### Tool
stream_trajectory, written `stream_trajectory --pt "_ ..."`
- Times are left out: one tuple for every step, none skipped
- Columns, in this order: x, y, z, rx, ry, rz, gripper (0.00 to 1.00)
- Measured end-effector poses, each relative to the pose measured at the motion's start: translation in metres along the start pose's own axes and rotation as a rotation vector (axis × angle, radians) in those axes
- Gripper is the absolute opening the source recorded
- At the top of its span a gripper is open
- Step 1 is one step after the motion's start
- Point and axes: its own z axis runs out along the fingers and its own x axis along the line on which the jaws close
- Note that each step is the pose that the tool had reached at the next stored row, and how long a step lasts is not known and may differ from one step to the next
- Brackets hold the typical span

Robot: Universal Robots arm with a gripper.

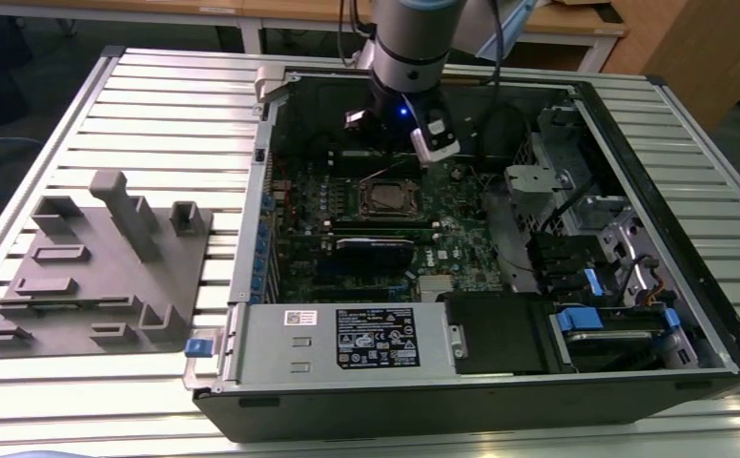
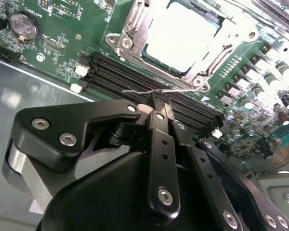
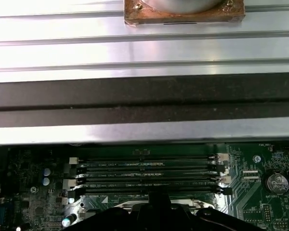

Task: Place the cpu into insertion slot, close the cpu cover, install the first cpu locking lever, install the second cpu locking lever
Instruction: 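Install the first cpu locking lever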

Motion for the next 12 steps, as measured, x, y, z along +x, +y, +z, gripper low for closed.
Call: stream_trajectory --pt "-0.001 0.0 0.0002 0.0 0.0 0.0 0.11" --pt "-0.0017 0.0 0.0004 -0.0001 0.0 0.0 0.11" --pt "-0.0022 -0.0001 0.0007 -0.0002 -0.0001 0.0 0.11" --pt "-0.0027 -0.0001 0.0011 -0.0003 -0.0001 0.0 0.11" --pt "-0.0031 -0.0002 0.0014 -0.0003 -0.0001 0.0 0.11" --pt "-0.0032 -0.0002 0.0017 -0.0001 -0.0001 0.0 0.11" --pt "-0.0032 -0.0003 0.0018 0.0001 0.0 0.0 0.11" --pt "-0.0032 -0.0003 0.0018 0.0002 0.0 0.0 0.11" --pt "-0.0032 -0.0003 0.0019 0.0002 0.0 0.0 0.11" --pt "-0.0033 -0.0003 0.002 -0.0001 -0.0001 0.0 0.11" --pt "-0.0033 -0.0003 0.002 -0.0001 -0.0001 0.0 0.11" --pt "-0.0033 -0.0003 0.0021 -0.0001 -0.0001 0.0 0.11"
